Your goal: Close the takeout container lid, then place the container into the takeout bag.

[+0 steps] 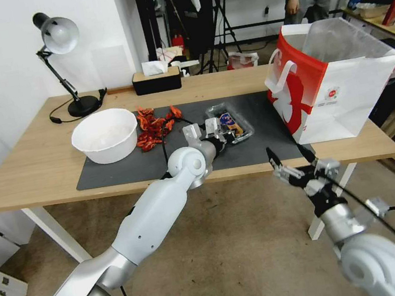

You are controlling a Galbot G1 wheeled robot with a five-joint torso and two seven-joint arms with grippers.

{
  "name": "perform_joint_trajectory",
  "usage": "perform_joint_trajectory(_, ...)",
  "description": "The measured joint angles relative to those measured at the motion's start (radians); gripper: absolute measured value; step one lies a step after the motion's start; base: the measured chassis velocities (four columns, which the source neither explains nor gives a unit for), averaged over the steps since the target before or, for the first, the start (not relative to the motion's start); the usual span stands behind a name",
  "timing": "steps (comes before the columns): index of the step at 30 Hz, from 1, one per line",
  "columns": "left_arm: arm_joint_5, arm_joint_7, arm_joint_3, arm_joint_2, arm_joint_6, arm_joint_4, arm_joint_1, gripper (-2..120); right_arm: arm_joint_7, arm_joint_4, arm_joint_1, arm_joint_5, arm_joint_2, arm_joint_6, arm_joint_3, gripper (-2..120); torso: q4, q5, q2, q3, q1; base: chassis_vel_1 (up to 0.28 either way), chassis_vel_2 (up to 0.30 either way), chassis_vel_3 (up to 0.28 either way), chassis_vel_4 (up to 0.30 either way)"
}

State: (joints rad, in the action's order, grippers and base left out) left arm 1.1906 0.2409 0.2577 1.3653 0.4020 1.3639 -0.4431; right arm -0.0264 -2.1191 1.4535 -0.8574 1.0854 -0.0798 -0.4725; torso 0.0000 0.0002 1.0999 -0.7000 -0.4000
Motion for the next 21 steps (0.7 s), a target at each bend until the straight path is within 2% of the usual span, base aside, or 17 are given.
perform_joint_trajectory(2, 0.003, 0.000, 0.002, -0.002, 0.000, 0.000, 0.002, 0, -0.026, 0.007, -0.060, -0.127, -0.022, 0.056, 0.006, 100, -0.0001, -0.0003, 0.000, 0.000, 0.000, 0.000, 0.000, 0.000, 0.000)
perform_joint_trajectory(4, 0.003, 0.000, 0.002, -0.002, 0.000, -0.001, 0.002, 0, -0.035, 0.011, -0.077, -0.158, -0.027, 0.071, 0.009, 100, 0.0000, -0.0001, 0.000, 0.000, 0.000, 0.000, 0.000, 0.000, 0.000)
perform_joint_trajectory(6, 0.007, 0.001, 0.003, -0.004, 0.000, -0.002, 0.004, 0, -0.085, 0.037, -0.167, -0.290, -0.046, 0.132, 0.026, 100, 0.0000, -0.0002, 0.000, 0.000, 0.000, 0.000, 0.000, 0.000, 0.000)
perform_joint_trajectory(7, 0.007, 0.001, 0.003, -0.004, 0.000, -0.002, 0.004, 0, -0.085, 0.037, -0.167, -0.290, -0.046, 0.132, 0.026, 100, 0.0000, -0.0002, 0.000, 0.000, 0.000, 0.000, 0.000, 0.000, 0.000)
perform_joint_trajectory(10, 0.009, 0.002, 0.002, -0.005, -0.001, -0.004, 0.007, 0, -0.146, 0.076, -0.278, -0.418, -0.054, 0.196, 0.049, 100, 0.0000, -0.0001, 0.000, 0.000, 0.000, 0.000, 0.000, 0.000, 0.000)
perform_joint_trajectory(14, 0.011, 0.001, -0.001, -0.007, -0.003, -0.009, 0.007, 0, -0.217, 0.115, -0.380, -0.524, -0.055, 0.251, 0.073, 100, 0.0002, -0.0002, 0.000, 0.000, 0.000, 0.000, 0.000, 0.000, 0.000)
perform_joint_trajectory(21, 0.012, -0.004, -0.004, -0.008, -0.007, -0.011, 0.005, 0, -0.319, 0.201, -0.497, -0.597, -0.042, 0.317, 0.107, 100, -0.0001, -0.0002, 0.000, 0.000, 0.000, 0.000, 0.000, 0.000, 0.000)
